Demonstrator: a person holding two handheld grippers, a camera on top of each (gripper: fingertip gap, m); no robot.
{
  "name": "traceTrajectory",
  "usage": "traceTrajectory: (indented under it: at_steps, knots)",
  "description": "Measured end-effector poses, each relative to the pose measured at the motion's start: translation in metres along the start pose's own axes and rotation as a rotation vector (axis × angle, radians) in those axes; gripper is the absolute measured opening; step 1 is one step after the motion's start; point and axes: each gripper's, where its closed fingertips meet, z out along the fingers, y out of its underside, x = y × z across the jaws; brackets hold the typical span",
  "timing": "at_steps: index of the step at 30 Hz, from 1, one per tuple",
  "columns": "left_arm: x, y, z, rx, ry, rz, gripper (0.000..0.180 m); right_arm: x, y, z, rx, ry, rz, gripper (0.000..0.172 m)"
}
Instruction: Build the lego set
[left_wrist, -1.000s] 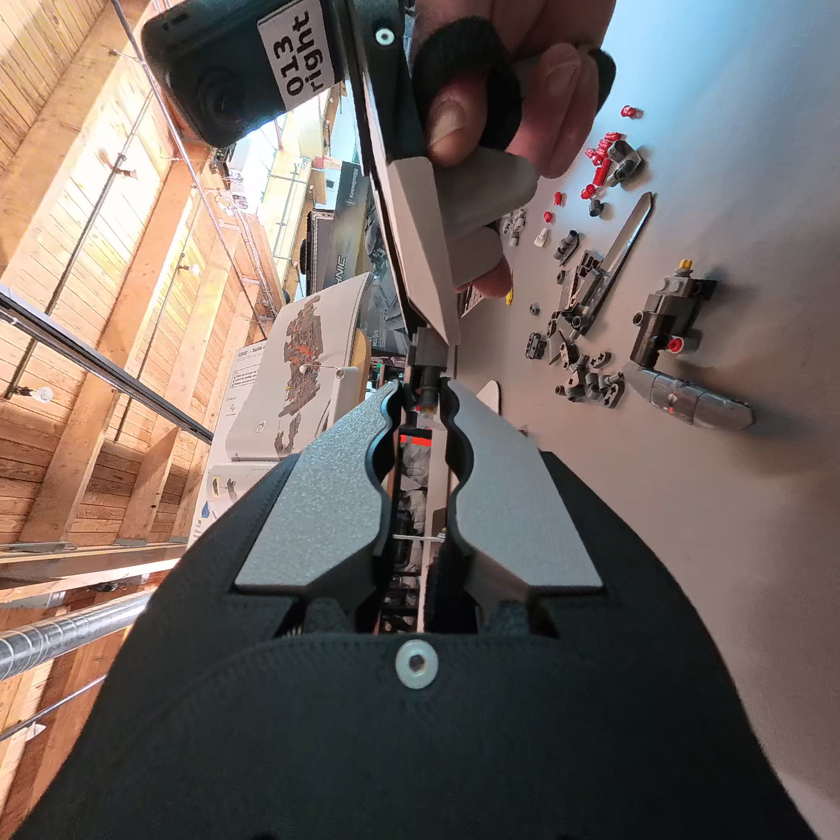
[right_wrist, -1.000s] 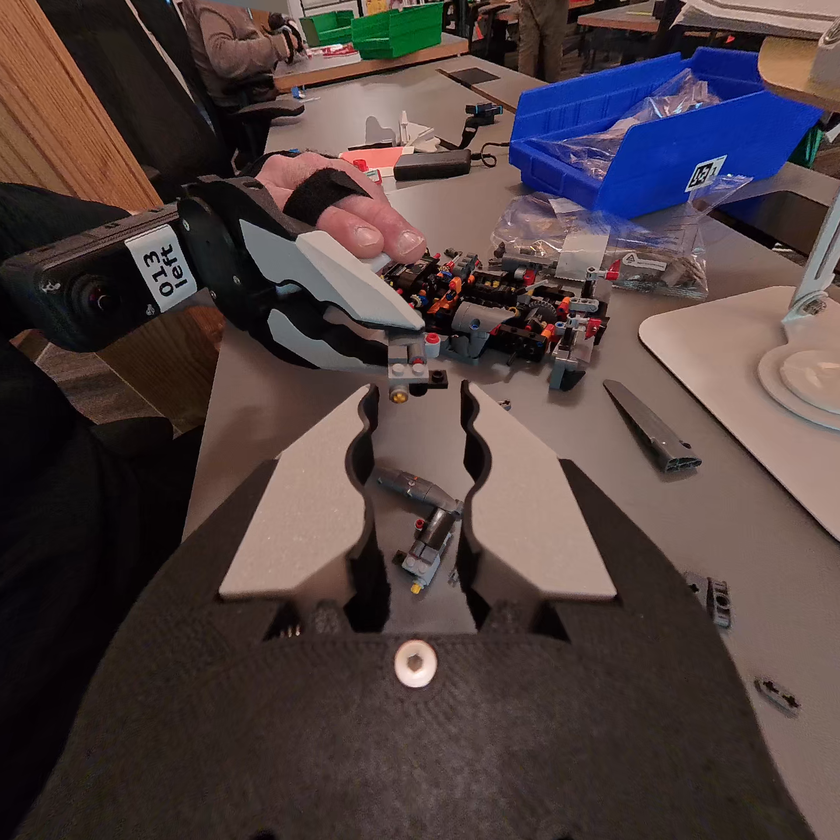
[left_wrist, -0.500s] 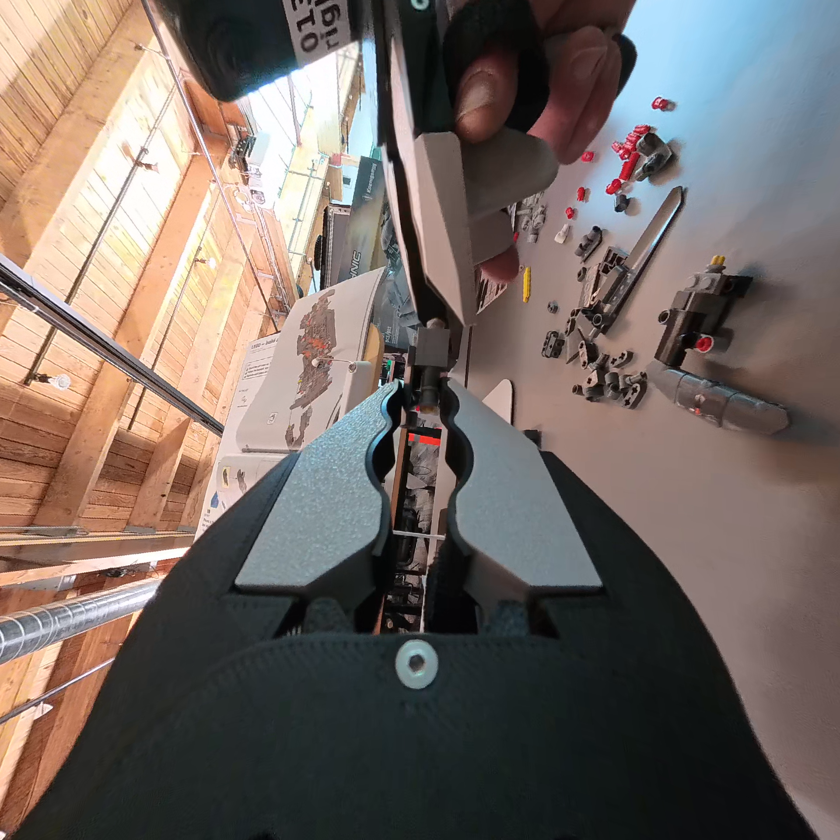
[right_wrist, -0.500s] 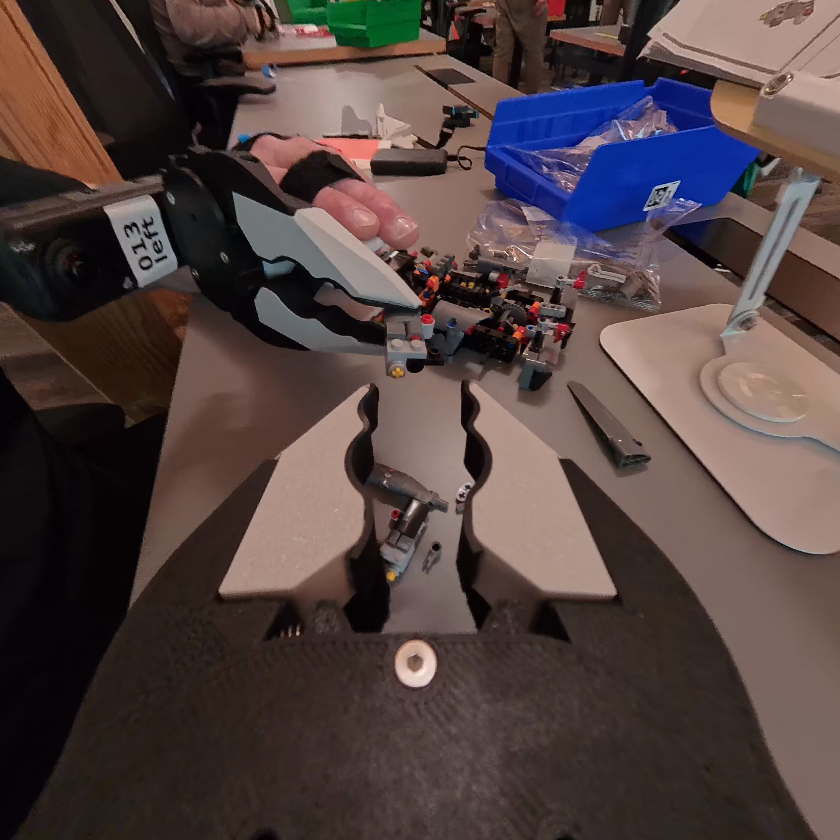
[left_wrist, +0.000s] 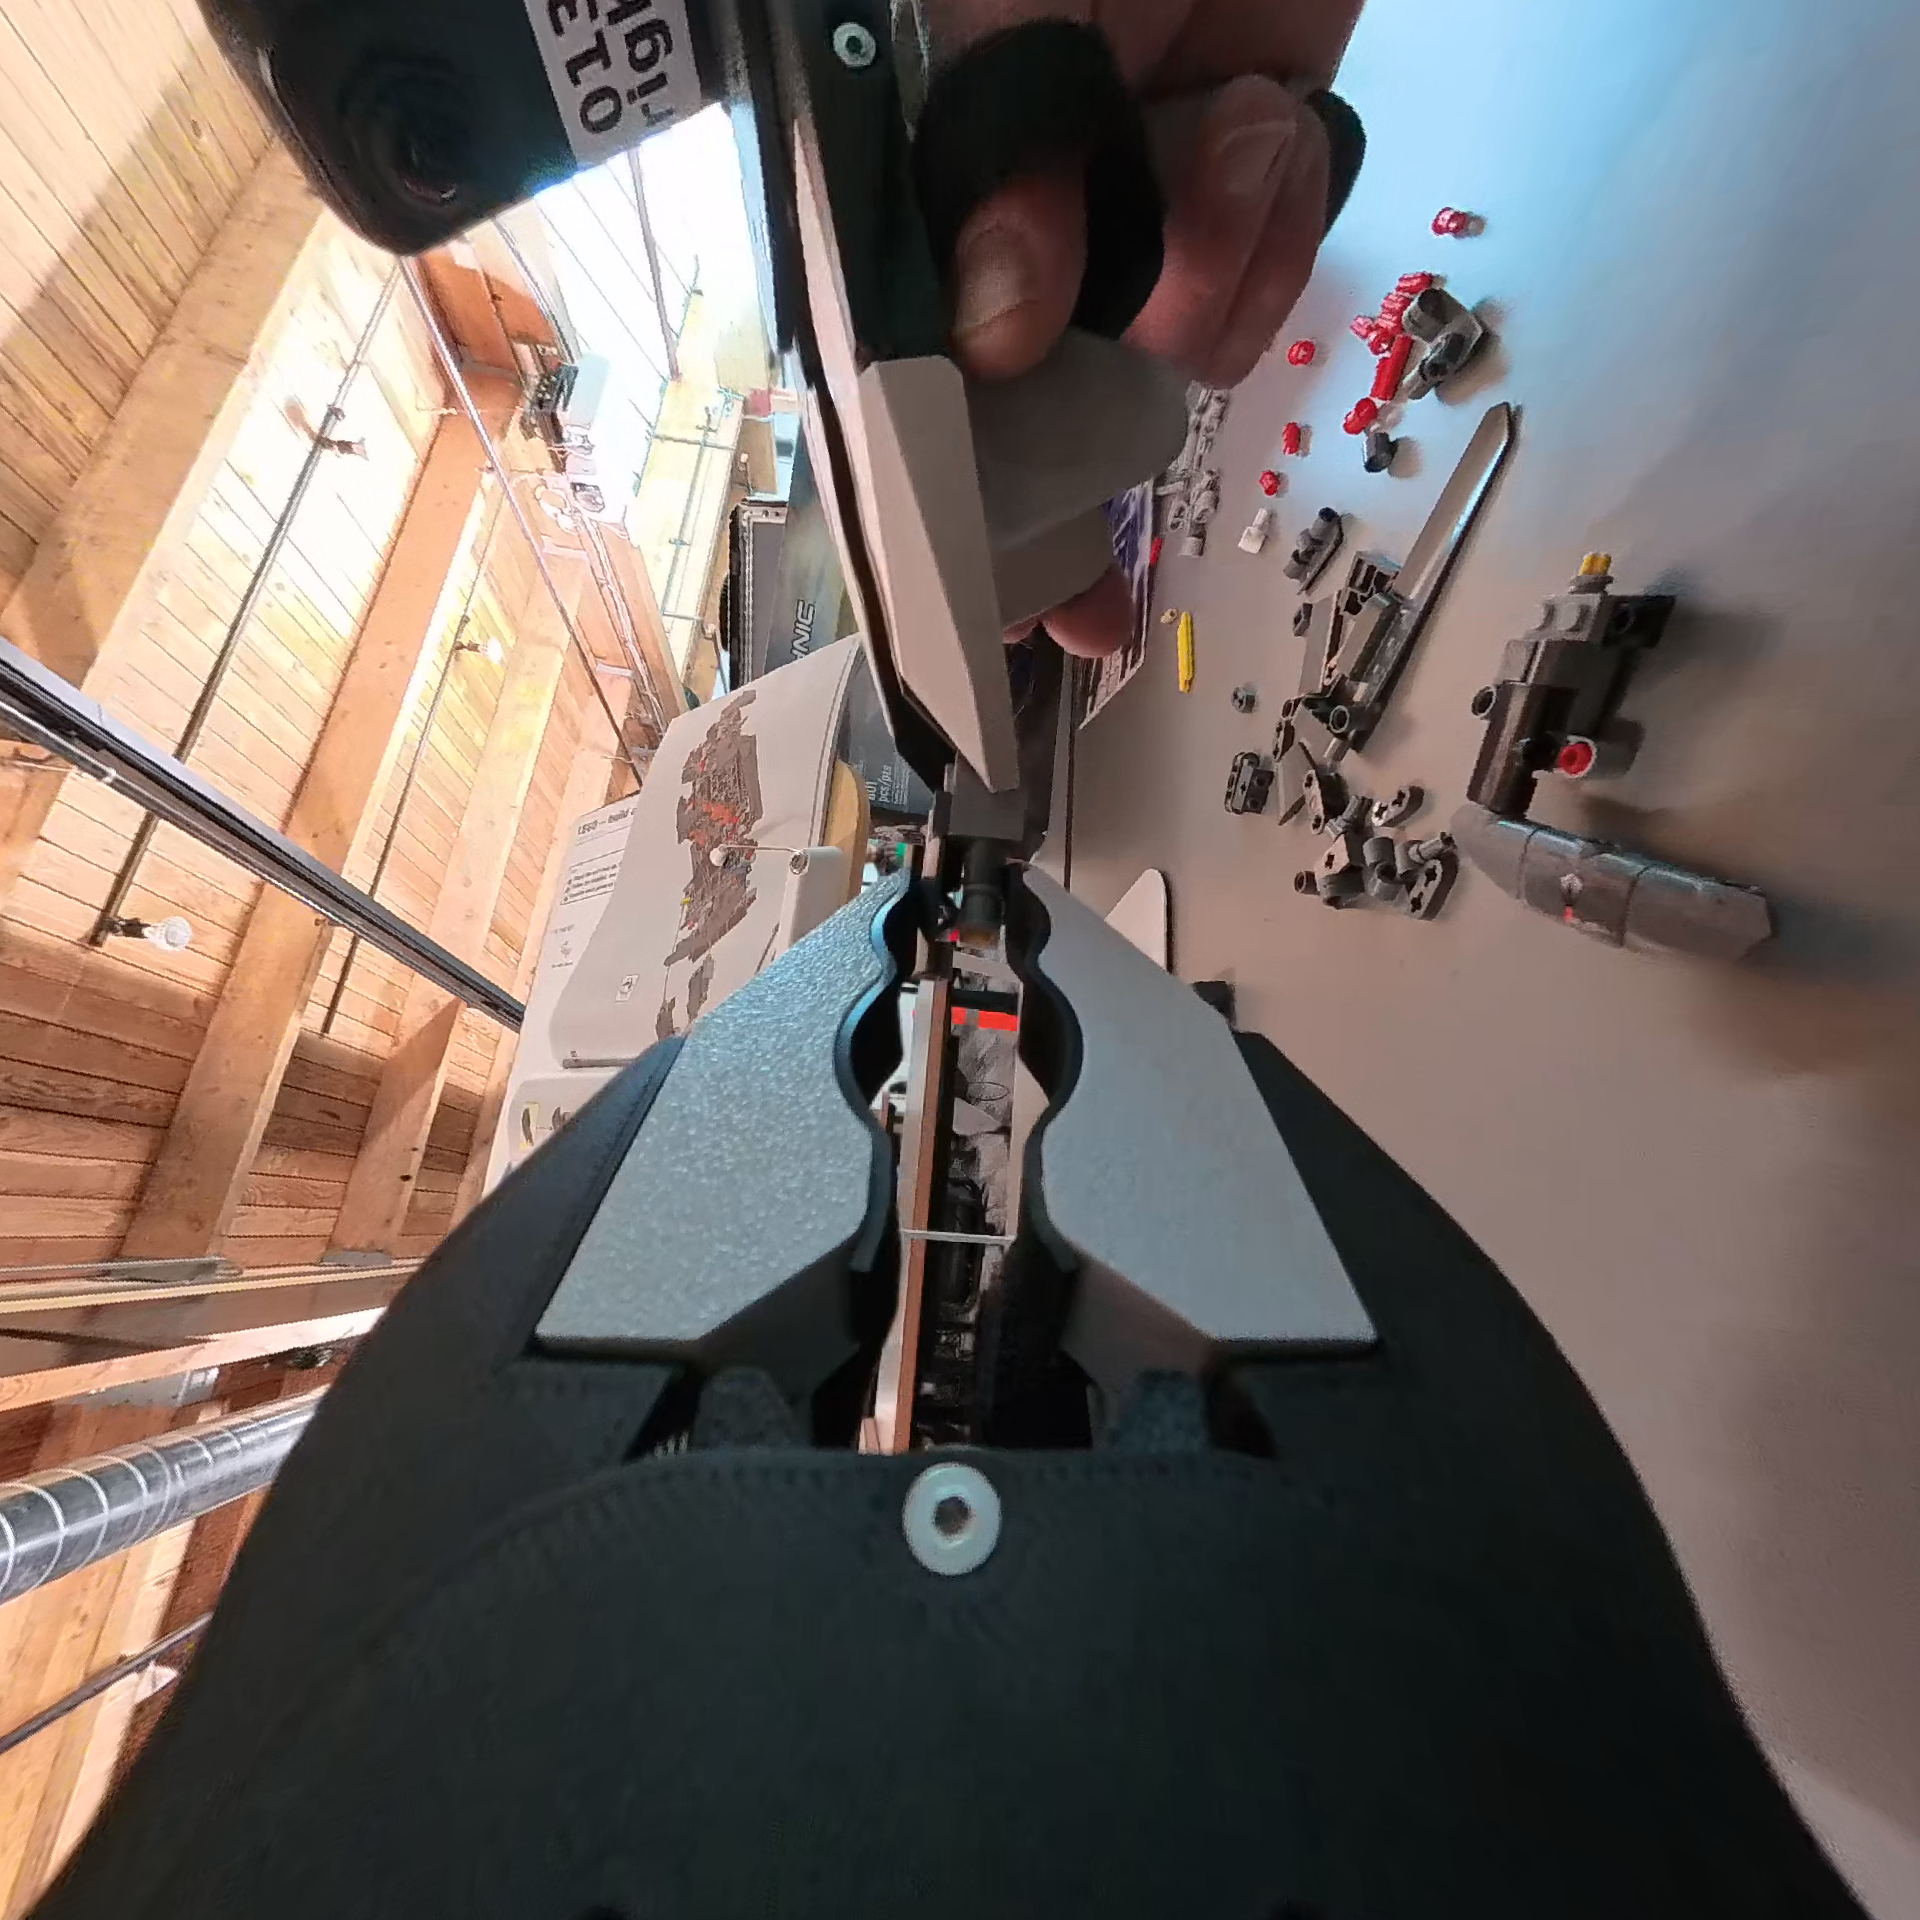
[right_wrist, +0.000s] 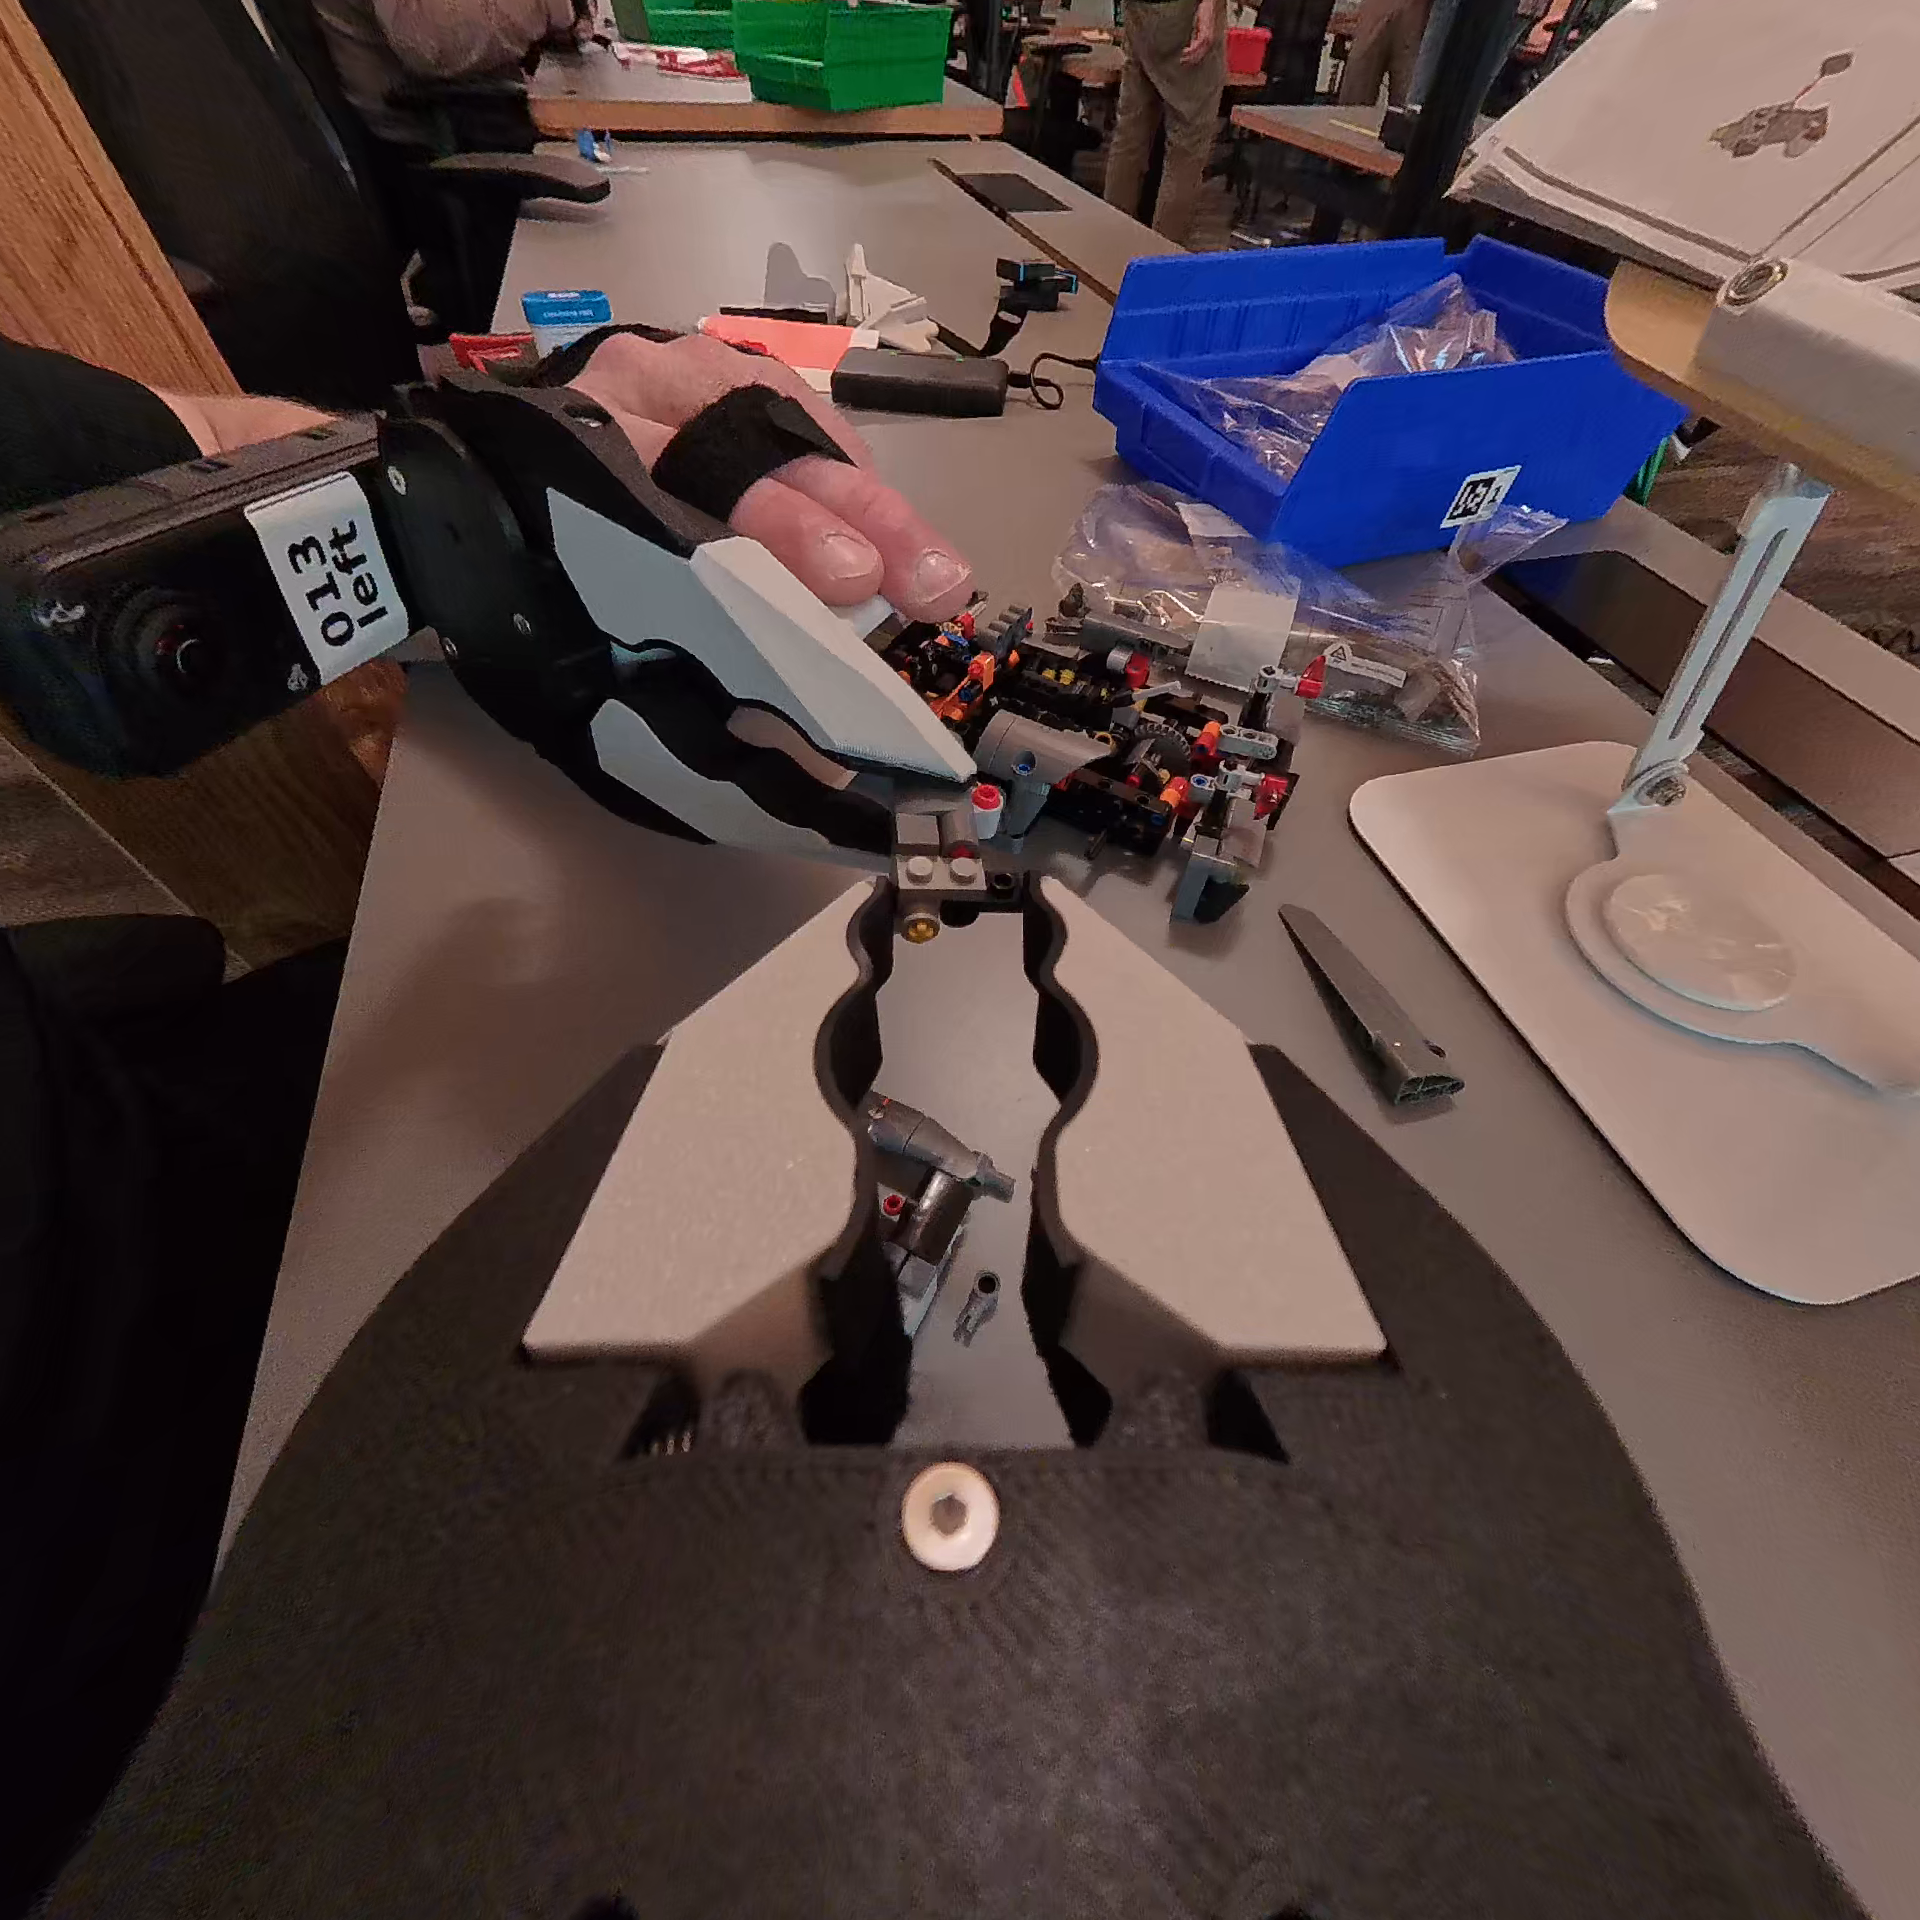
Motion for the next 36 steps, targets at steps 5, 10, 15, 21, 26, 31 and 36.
traceTrajectory:
  at_steps: [5,10,15,21,26,31,36]
  knots:
    - [-0.001,0.0,0.0,0.001,-0.001,-0.005,0.014,0.0,-0.001,0.0,0.02,0.007,-0.016,0.021]
    - [-0.005,0.002,-0.002,0.005,-0.006,-0.009,0.013,0.002,0.002,0.007,0.021,-0.004,0.031,0.031]
    - [-0.003,0.0,-0.002,0.003,-0.005,0.039,0.013,-0.002,0.002,0.011,0.023,-0.036,0.045,0.023]
    - [-0.008,0.001,-0.003,0.002,-0.02,0.005,0.015,0.0,-0.003,0.009,0.056,-0.013,0.019,0.022]
    - [-0.022,0.009,-0.005,-0.001,0.004,-0.182,0.025,0.015,-0.016,-0.003,0.099,0.205,-0.215,0.022]
    - [-0.039,0.009,-0.006,0.097,0.164,-0.813,0.04,0.024,-0.029,-0.01,0.044,0.525,-0.615,0.022]
    - [-0.053,0.0,-0.005,0.268,0.326,-1.325,0.041,0.01,-0.051,-0.01,0.103,0.648,-0.804,0.022]
